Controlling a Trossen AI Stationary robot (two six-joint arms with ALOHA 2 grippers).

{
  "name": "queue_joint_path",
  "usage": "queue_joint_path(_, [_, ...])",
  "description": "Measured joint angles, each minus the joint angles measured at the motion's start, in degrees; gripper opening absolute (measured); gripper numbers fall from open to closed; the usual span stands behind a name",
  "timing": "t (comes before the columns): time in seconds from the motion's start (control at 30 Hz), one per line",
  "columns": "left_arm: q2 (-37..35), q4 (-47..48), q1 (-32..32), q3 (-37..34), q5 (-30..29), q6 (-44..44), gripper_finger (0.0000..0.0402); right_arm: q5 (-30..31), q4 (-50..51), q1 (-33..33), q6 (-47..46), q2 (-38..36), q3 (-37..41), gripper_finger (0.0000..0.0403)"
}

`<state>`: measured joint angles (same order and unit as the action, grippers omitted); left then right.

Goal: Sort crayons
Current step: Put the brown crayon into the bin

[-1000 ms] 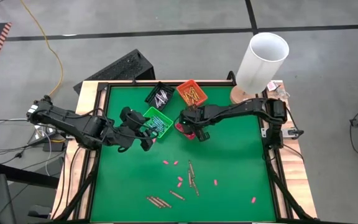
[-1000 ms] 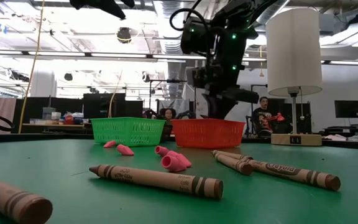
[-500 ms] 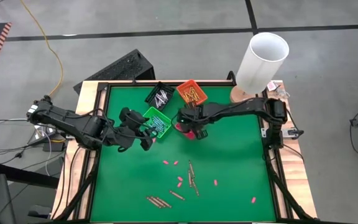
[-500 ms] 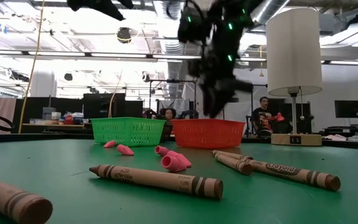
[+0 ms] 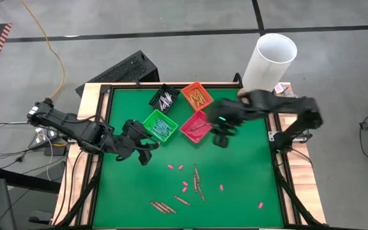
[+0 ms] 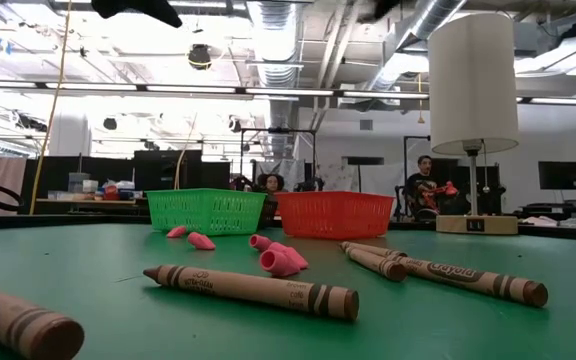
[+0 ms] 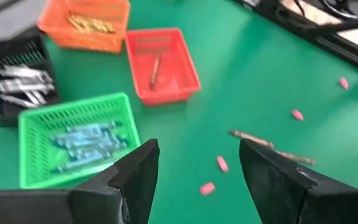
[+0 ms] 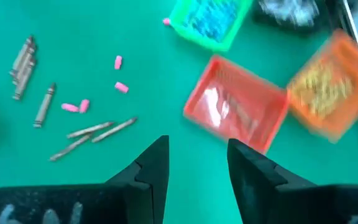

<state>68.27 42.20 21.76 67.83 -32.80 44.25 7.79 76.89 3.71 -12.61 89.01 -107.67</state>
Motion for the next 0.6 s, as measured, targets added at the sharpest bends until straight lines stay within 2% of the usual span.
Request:
queue_joint_path(0.17, [1.6, 1.4, 2.7, 0.0, 0.3, 3.6, 0.0213, 11.8, 5.1, 14.5, -29.0, -8.9, 6.3, 0.0157])
queue_joint_path(0.33, [3.0, 0.8, 4.5, 0.0, -0.5, 7.4, 0.0213, 23.3, 3.2, 30.1, -53.9, -11.0, 14.9, 0.0157])
queue_joint_path(0.43, [3.2, 1.0, 5.4, 0.0, -0.6, 10.0, 0.0213, 27.3, 0.7, 34.4, -62.7, -8.4, 19.0, 0.0156])
queue_joint_path(0.6, [3.1, 1.7, 6.6, 0.0, -0.8, 14.5, 0.0213, 28.0, -3.8, 34.4, -66.8, 0.0, 21.0, 0.0156])
